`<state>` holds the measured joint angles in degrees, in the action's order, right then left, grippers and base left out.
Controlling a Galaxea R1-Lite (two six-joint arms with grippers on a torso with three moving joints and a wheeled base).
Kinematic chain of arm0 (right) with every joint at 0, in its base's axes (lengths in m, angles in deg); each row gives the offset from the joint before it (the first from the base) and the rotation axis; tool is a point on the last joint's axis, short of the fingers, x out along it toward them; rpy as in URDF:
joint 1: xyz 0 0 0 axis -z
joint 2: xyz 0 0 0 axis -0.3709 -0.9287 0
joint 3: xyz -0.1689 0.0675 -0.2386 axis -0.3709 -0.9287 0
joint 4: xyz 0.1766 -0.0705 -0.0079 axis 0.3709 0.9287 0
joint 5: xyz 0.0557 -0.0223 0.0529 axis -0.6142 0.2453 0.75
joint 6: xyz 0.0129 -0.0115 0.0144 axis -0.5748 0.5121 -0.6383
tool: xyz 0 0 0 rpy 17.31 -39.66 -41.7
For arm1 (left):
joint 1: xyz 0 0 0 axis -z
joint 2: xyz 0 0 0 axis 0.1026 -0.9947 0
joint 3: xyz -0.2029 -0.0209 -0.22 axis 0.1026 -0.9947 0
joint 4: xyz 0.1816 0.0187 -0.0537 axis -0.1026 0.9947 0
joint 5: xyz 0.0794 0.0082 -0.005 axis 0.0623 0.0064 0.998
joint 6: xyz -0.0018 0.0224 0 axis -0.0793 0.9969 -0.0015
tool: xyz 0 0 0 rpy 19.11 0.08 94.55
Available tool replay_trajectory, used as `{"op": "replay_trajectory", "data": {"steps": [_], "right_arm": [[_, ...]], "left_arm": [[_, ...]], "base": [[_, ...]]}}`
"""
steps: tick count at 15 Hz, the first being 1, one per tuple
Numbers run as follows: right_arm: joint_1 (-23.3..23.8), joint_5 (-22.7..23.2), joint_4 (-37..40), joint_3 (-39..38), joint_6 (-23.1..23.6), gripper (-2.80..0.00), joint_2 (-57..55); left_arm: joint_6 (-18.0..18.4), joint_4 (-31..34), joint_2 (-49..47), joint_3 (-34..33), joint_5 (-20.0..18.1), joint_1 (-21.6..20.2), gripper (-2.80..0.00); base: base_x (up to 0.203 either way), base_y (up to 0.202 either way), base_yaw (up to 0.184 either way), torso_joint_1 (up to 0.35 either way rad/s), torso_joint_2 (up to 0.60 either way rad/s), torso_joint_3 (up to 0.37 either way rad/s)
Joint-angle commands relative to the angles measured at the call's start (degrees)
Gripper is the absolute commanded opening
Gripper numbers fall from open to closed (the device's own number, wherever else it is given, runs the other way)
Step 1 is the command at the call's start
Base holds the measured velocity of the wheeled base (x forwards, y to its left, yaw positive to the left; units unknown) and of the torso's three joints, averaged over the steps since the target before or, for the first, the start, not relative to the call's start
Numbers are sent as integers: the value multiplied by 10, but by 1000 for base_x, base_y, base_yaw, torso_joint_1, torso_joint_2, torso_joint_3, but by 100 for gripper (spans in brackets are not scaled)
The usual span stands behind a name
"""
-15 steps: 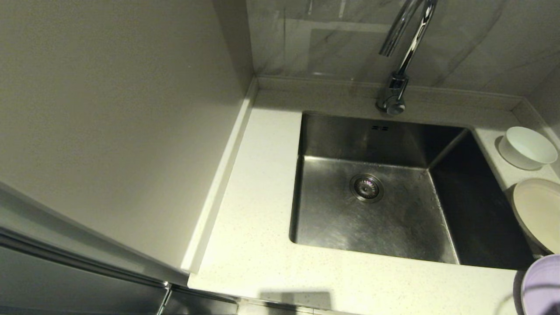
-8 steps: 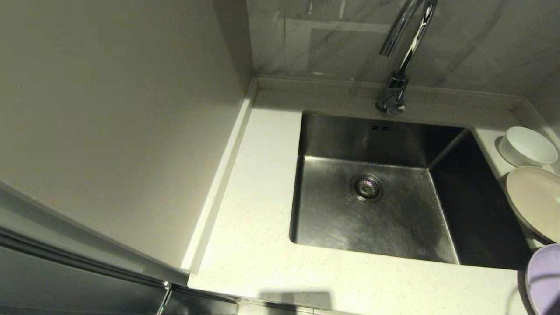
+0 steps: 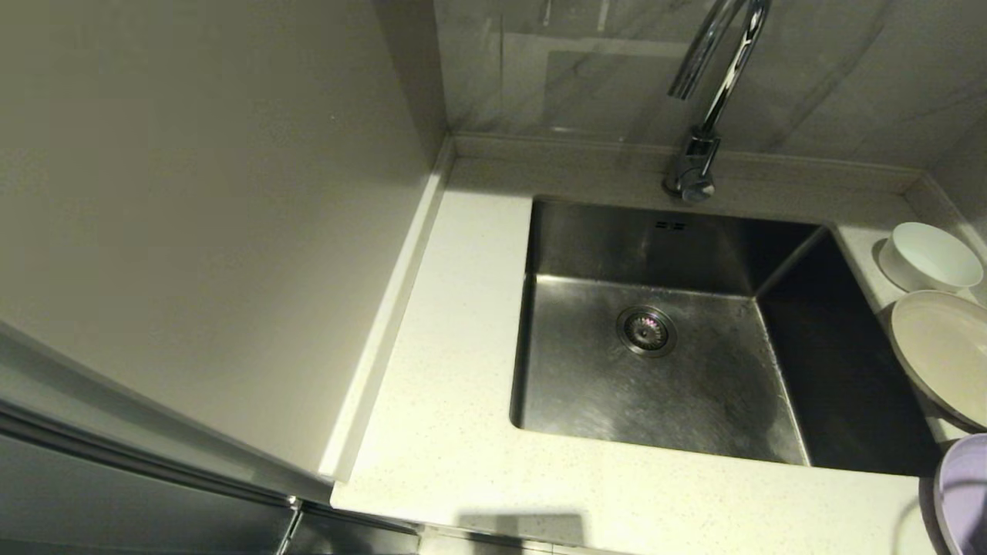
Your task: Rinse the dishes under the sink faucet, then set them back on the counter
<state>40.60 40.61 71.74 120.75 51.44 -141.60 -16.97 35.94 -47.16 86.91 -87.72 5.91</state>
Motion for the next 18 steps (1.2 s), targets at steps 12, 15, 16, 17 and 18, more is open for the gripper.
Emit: {"op": "replay_trajectory", "data": {"steps": [12,15,16,17,18], "right_arm": [[-198,217,0,12,28,-280,197],[-262,195,0,22,-21,-280,229],[-290,175,0,29,-47,-280,243],[-317,149,0,36,-77,-280,259],[-342,122,0,45,-119,-280,276]], "left_arm": [[0,0,2,0,0,0,-280],[0,0,2,0,0,0,-280],[0,0,2,0,0,0,-280],[0,0,2,0,0,0,-280],[0,0,2,0,0,0,-280]], "base": [[0,0,0,0,0,0],[0,0,0,0,0,0],[0,0,0,0,0,0],[0,0,0,0,0,0],[0,0,0,0,0,0]]}}
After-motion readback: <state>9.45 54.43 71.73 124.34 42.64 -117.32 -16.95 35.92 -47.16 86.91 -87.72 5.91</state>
